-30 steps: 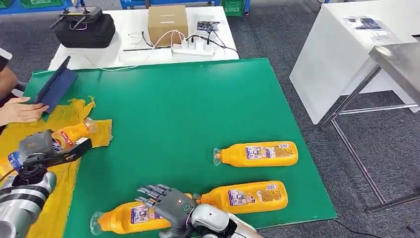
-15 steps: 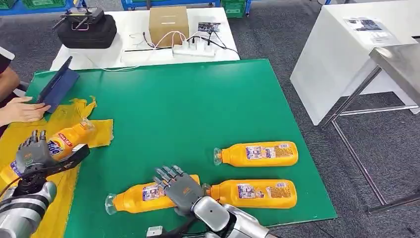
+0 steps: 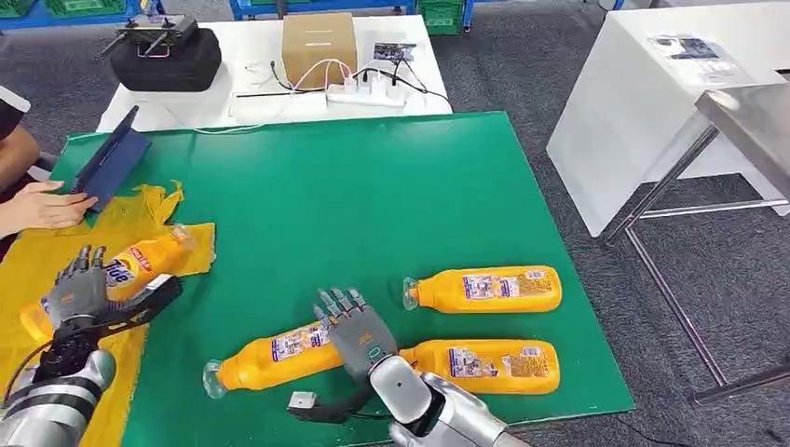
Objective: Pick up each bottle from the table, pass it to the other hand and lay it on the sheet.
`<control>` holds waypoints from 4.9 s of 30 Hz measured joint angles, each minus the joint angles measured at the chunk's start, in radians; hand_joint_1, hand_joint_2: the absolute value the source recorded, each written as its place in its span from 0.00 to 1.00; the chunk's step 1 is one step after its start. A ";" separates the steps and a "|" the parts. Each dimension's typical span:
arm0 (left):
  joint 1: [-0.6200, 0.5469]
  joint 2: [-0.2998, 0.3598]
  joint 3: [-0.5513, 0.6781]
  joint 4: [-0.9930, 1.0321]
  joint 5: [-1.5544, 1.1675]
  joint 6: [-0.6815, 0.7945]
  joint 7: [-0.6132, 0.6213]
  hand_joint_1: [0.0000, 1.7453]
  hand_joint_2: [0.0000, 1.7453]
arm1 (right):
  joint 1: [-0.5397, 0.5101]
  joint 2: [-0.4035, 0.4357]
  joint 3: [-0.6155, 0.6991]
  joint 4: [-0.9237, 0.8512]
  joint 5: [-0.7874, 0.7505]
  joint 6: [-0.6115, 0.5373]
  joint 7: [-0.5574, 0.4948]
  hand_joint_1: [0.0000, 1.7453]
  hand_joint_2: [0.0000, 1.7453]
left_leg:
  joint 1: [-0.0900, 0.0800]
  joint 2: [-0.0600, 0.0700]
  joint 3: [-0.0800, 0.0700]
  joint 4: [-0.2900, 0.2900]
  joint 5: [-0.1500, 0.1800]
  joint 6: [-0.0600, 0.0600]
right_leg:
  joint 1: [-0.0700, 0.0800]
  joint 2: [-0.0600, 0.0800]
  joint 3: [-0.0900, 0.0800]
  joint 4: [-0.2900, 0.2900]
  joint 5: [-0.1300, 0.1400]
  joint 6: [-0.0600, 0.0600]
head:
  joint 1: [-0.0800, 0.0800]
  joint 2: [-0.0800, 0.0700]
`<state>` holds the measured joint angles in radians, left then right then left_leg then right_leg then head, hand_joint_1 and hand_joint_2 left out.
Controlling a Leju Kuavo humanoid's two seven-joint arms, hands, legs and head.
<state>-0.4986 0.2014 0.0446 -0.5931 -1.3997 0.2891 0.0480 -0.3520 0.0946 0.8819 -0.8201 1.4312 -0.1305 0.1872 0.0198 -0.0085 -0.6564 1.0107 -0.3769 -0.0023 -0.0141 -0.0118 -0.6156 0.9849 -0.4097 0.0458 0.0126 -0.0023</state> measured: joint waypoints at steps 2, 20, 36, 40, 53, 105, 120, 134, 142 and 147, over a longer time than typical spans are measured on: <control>-0.001 -0.021 -0.002 -0.015 0.008 -0.005 0.000 0.00 0.00 | -0.013 0.011 -0.024 0.033 -0.012 -0.005 -0.014 0.00 1.00 | 0.000 0.000 0.000 0.000 0.000 0.000 | 0.000 0.000 0.001 0.000 0.000 0.000 | 0.000 0.000; 0.000 -0.063 -0.015 -0.044 0.071 0.001 -0.081 0.00 1.00 | -0.035 0.035 -0.073 0.109 -0.079 0.021 -0.050 1.00 1.00 | 0.000 0.004 0.002 0.000 0.002 -0.001 | 0.001 0.001 -0.002 0.000 0.003 -0.002 | 0.000 0.000; 0.088 -0.187 -0.293 -0.528 0.613 -0.024 -0.346 0.00 1.00 | -0.127 -0.008 -0.239 0.323 -0.501 0.141 -0.471 1.00 1.00 | -0.001 0.006 0.011 0.000 0.000 0.000 | -0.001 0.004 0.008 -0.002 0.003 0.001 | 0.000 0.000; 0.126 -0.187 -0.298 -0.580 0.649 -0.023 -0.349 0.00 1.00 | -0.108 -0.004 -0.238 0.323 -0.526 0.048 -0.437 1.00 1.00 | -0.001 0.005 0.011 0.000 -0.001 0.000 | -0.001 0.004 0.009 -0.002 0.003 0.001 | 0.000 0.000; 0.381 -0.281 -0.134 -1.009 1.457 -0.159 -0.490 0.00 1.00 | 0.042 0.037 -0.370 0.113 -0.572 -0.136 -0.370 1.00 1.00 | -0.001 0.005 0.004 0.000 -0.002 0.001 | 0.000 0.004 0.013 -0.002 0.003 0.004 | 0.000 0.000; 0.464 -0.274 -0.336 -1.000 1.202 -0.433 -0.407 0.00 1.00 | 0.283 0.097 -0.478 -0.352 -0.948 0.026 -0.648 1.00 1.00 | -0.002 0.004 -0.007 0.000 -0.002 0.001 | 0.000 0.004 0.003 -0.001 0.003 0.004 | 0.000 0.000; 0.465 -0.274 -0.368 -1.010 1.203 -0.433 -0.409 0.00 1.00 | 0.276 0.113 -0.402 -0.251 -0.842 -0.029 -0.619 1.00 1.00 | -0.002 0.004 -0.007 0.000 -0.002 0.001 | 0.000 0.004 0.003 -0.001 0.003 0.004 | 0.000 0.000; 0.474 -0.286 -0.392 -1.004 1.205 -0.414 -0.411 1.00 1.00 | 0.269 0.119 -0.381 -0.211 -0.811 -0.054 -0.619 1.00 1.00 | -0.002 0.005 -0.007 0.000 -0.002 0.001 | 0.000 0.004 0.002 -0.002 0.003 0.004 | 0.000 0.000; 0.471 -0.301 -0.400 -0.989 1.203 -0.402 -0.420 1.00 1.00 | 0.297 0.118 -0.362 -0.264 -0.808 -0.069 -0.618 1.00 1.00 | -0.002 0.005 -0.007 0.000 -0.002 0.001 | 0.000 0.004 0.002 -0.002 0.003 0.004 | 0.000 0.000; 0.467 -0.303 -0.402 -0.988 1.183 -0.388 -0.425 1.00 1.00 | 0.307 0.117 -0.359 -0.290 -0.812 -0.074 -0.618 0.00 1.00 | -0.002 0.005 -0.007 0.000 -0.002 0.001 | 0.000 0.004 0.002 -0.002 0.003 0.004 | 0.000 0.000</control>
<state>-0.0312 -0.1019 -0.3578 -1.5816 -0.2166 -0.0985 -0.3769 -0.0447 0.2113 0.5226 -1.1097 0.6196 -0.2044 -0.4303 0.0182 -0.0039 -0.6634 1.0108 -0.3787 -0.0015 -0.0144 -0.0079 -0.6134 0.9834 -0.4069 0.0496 0.0122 -0.0023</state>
